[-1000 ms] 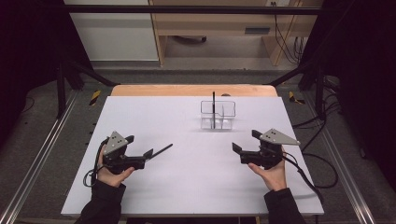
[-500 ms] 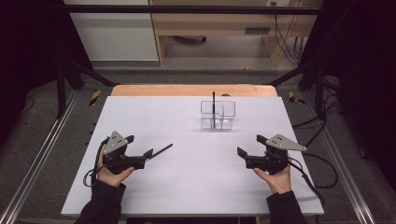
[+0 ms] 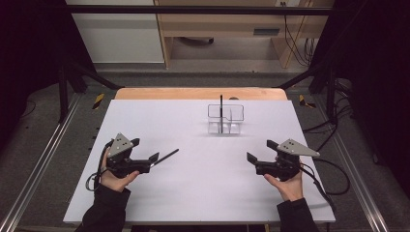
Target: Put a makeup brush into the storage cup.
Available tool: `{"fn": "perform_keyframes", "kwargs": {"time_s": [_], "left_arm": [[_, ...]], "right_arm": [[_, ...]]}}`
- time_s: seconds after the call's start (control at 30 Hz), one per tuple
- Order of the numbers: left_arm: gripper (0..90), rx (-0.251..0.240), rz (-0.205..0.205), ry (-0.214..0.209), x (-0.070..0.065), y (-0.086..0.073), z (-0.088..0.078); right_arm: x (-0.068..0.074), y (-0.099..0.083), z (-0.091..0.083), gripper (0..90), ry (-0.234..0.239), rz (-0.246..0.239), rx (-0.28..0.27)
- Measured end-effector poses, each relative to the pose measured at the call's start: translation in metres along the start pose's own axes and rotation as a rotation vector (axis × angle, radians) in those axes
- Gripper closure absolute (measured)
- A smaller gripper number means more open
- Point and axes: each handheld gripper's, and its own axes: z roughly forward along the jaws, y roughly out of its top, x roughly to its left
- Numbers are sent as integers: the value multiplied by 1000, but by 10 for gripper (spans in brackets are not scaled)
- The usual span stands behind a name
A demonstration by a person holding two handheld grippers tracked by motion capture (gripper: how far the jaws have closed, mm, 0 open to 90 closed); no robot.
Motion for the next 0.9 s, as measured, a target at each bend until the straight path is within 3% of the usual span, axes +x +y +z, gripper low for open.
{"fn": "perform_keyframes", "kwargs": {"time_s": [0.5, 0.9], "left_arm": [[113, 116, 50, -23, 6, 9, 16], [116, 180, 99, -22, 7, 15, 28]], "right_arm": [[2, 2, 1, 116, 8, -1, 12], [5, 3, 1, 122, 18, -1, 14]]}}
